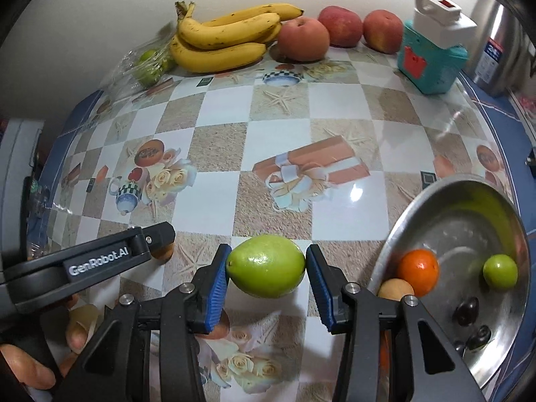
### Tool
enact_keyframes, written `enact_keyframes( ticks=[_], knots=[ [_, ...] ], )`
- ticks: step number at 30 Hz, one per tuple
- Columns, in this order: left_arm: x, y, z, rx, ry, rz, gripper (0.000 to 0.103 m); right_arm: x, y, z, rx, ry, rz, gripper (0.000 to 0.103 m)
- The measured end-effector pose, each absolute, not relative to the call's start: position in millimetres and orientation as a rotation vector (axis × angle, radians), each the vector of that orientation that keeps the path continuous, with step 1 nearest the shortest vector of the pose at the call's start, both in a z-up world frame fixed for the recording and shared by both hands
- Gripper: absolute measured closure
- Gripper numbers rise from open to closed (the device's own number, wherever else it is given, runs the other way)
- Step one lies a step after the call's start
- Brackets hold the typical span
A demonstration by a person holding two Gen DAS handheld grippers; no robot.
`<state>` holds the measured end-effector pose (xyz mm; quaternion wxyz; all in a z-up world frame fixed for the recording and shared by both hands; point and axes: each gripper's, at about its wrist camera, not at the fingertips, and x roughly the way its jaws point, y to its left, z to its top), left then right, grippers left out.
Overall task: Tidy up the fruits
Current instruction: 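Close the right tool on the green fruit while the left tool grasps the brown kiwi, then carry the green fruit and kiwi into the steel basin and lower them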
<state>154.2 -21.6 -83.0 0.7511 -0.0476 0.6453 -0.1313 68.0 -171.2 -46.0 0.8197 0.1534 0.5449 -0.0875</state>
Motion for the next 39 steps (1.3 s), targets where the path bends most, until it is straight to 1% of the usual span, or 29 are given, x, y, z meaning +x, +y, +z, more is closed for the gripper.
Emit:
enact_keyframes(
  ticks=[2, 3, 5, 6, 7, 11, 22, 25, 26, 33, 39],
  knots=[
    [152.5, -22.6, -82.4, -0.101, 1.41, -0.294, 0.062, 65.8, -172.8, -42.9, 0.329, 1.154, -0.194, 0.056],
    [151.8, -23.6, -82.5, -0.097, 1.409, -0.297, 0.066, 64.4, -173.5, -41.1, 0.331, 1.15, -0.196, 0.056],
    [148.8, -27.4, -81.9, -0.087, 1.409, -0.301, 0.069, 62.1, -174.7, -38.4, 0.34, 1.143, -0.196, 0.056],
    [148.3, -28.6, -82.1, -0.087, 1.408, -0.305, 0.074, 61.2, -175.1, -36.8, 0.345, 1.139, -0.196, 0.056],
    [148.1, -30.8, -82.9, -0.088, 1.409, -0.308, 0.075, 60.4, -175.4, -35.5, 0.347, 1.135, -0.196, 0.056],
    [145.2, -34.1, -79.5, -0.091, 1.4, -0.313, 0.076, 55.2, -175.4, -28.8, 0.354, 1.118, -0.198, 0.056],
    [140.9, -36.3, -47.6, -0.099, 1.318, -0.344, 0.076, 37.7, -187.6, -13.3, 0.39, 1.089, -0.226, 0.057],
    [138.2, -38.1, -39.5, -0.097, 1.299, -0.362, 0.076, 31.8, -195.1, -12.4, 0.408, 1.086, -0.241, 0.058],
    [136.8, -39.8, -36.9, -0.095, 1.293, -0.368, 0.076, 30.2, -197.6, -12.1, 0.414, 1.083, -0.246, 0.061],
    [124.3, -63.2, -28.9, -0.051, 1.275, -0.419, 0.076, 18.0, -224.3, -17.5, 0.466, 1.094, -0.312, 0.062],
    [110.5, -84.0, -24.9, -0.009, 1.268, -0.47, 0.076, 8.4, -242.9, -11.0, 0.51, 1.06, -0.339, 0.062]
  ],
)
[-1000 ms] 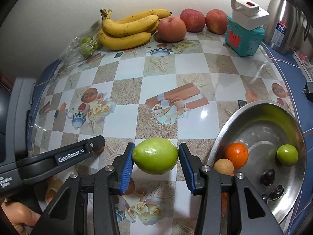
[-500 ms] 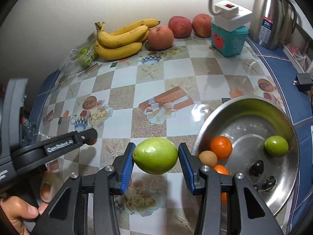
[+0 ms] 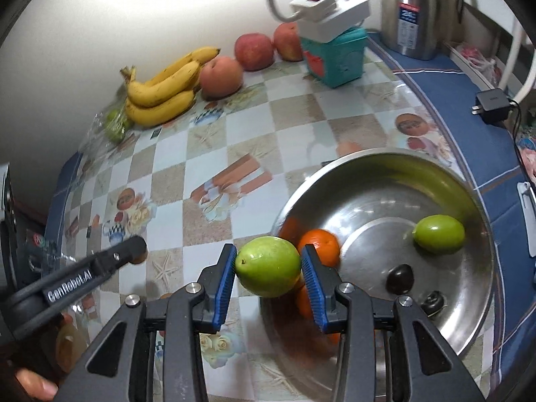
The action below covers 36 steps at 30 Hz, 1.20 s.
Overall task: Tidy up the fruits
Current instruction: 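Carry the green fruit and kiwi into the steel basin and lower them, then open both tools to release the green fruit and kiwi in the basin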
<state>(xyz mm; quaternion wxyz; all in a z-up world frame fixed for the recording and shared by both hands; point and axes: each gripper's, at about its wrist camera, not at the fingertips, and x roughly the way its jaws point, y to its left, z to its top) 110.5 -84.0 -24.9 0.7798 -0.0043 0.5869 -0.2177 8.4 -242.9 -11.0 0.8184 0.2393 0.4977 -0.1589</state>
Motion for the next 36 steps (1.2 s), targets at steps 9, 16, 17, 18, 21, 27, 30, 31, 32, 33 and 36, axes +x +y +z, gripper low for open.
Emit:
enact_keyframes(
  ticks=[9, 16, 17, 18, 21, 27, 30, 31, 32, 33, 36],
  knots=[
    [72.0, -138.3, -21.5, 0.088, 1.267, -0.634, 0.076, -13.8, -289.2, -15.4, 0.601, 1.055, -0.436, 0.062],
    [33.4, -181.3, -29.7, 0.208, 1.286, -0.75, 0.075, -31.0, -318.1, -22.7, 0.642, 1.054, -0.514, 0.061],
    [30.0, -185.0, -32.4, 0.22, 1.294, -0.758, 0.075, -31.6, -319.5, -24.2, 0.651, 1.053, -0.511, 0.061],
    [28.8, -187.1, -34.5, 0.227, 1.299, -0.757, 0.075, -31.8, -320.4, -25.5, 0.658, 1.051, -0.506, 0.061],
    [26.4, -190.0, -40.2, 0.247, 1.308, -0.756, 0.075, -29.8, -320.5, -29.5, 0.666, 1.053, -0.494, 0.061],
    [27.5, -188.4, -41.5, 0.241, 1.317, -0.745, 0.075, -23.6, -317.9, -42.1, 0.676, 1.088, -0.473, 0.061],
    [29.8, -186.2, -43.1, 0.222, 1.332, -0.74, 0.075, -21.1, -315.4, -46.2, 0.671, 1.106, -0.469, 0.061],
    [30.0, -185.4, -42.8, 0.222, 1.332, -0.741, 0.075, -20.6, -314.6, -47.8, 0.671, 1.112, -0.468, 0.061],
    [29.7, -185.8, -42.7, 0.222, 1.331, -0.741, 0.075, -20.1, -313.9, -48.9, 0.67, 1.118, -0.468, 0.061],
    [29.4, -185.8, -42.4, 0.222, 1.332, -0.741, 0.075, -19.8, -313.5, -50.0, 0.67, 1.123, -0.468, 0.061],
    [30.3, -185.8, -43.1, 0.218, 1.342, -0.739, 0.074, -20.1, -313.2, -52.0, 0.674, 1.13, -0.47, 0.061]
  ],
)
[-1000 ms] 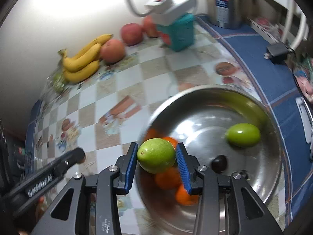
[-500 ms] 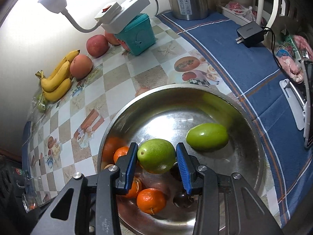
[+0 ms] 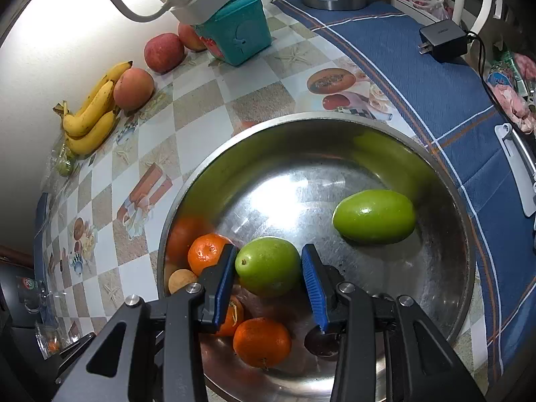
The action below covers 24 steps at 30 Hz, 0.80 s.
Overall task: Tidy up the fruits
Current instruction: 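Open both tools to release the green fruit and kiwi in the basin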
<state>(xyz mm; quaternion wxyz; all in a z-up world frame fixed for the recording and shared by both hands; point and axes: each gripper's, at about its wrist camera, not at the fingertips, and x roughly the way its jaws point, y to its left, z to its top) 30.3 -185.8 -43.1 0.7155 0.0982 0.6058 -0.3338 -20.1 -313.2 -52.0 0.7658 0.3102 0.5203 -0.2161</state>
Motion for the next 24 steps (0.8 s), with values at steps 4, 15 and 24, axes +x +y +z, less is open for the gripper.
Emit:
enact_keyframes(
  ticks=[4, 15, 24],
  knots=[
    [30.1, -185.0, -41.5, 0.216, 1.341, -0.739, 0.073, -20.4, -313.9, -52.3, 0.682, 1.132, -0.471, 0.061],
    [36.5, -177.3, -28.6, 0.184, 1.312, -0.726, 0.057, -19.4, -312.5, -37.2, 0.661, 1.093, -0.462, 0.057],
    [66.3, -146.7, -33.5, 0.134, 1.316, -0.534, 0.043, -18.4, -311.5, -35.1, 0.644, 1.105, -0.465, 0.057]
  ],
)
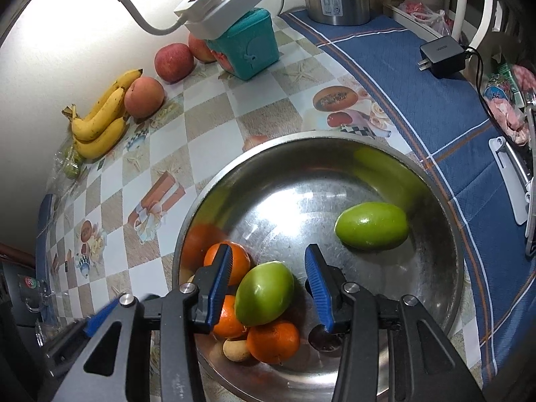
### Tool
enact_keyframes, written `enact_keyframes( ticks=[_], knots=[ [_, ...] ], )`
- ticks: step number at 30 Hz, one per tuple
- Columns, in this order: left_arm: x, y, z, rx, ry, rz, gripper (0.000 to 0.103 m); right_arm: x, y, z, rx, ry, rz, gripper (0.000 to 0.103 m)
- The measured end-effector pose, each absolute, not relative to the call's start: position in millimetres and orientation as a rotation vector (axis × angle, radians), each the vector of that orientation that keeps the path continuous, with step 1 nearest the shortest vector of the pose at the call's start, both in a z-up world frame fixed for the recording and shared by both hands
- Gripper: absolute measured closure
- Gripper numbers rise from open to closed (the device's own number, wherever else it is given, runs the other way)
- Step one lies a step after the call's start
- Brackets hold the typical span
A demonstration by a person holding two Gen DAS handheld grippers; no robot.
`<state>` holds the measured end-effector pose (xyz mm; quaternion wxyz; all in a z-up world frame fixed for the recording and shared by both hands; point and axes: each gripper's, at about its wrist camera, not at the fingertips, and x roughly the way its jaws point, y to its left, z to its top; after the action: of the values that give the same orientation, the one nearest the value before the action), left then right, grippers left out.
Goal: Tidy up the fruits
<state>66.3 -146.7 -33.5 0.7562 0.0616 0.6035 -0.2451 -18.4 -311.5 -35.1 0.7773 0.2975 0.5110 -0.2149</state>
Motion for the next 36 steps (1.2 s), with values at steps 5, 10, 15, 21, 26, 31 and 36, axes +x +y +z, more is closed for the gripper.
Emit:
enact_keyframes(
  ticks=[5, 10, 15, 21, 26, 31, 36],
  knots=[
    [80.3, -127.8, -36.1, 0.118, 1.311, -0.43, 0.029, -16.2, -307.9, -34.5, 0.631, 1.113, -0.458, 0.057],
    [91.2, -110.8, -41.0, 0.099, 1.32, -0.343, 0.009, -13.7, -302.3, -32.7, 0.61, 1.111, -0.45, 0.036],
    [97.2, -101.1, -43.9, 0.089, 1.325, -0.302, 0.008, -9.8, -296.8, -33.6, 0.583, 1.119, -0.431, 0.026],
    [101.4, -97.2, -45.5, 0.107, 1.327, -0.269, 0.008, -5.4, -289.1, -33.3, 0.544, 1.12, -0.418, 0.018],
    [106.3, -92.3, -44.3, 0.11, 1.312, -0.237, 0.008, -3.2, -285.1, -34.5, 0.526, 1.125, -0.408, 0.012],
    [110.6, -87.4, -45.6, 0.148, 1.288, -0.173, 0.008, -1.4, -281.1, -33.6, 0.512, 1.114, -0.397, 0.005],
    [114.0, -84.5, -51.2, 0.182, 1.29, -0.126, 0.008, 1.0, -277.1, -33.7, 0.5, 1.113, -0.386, 0.005]
  ],
)
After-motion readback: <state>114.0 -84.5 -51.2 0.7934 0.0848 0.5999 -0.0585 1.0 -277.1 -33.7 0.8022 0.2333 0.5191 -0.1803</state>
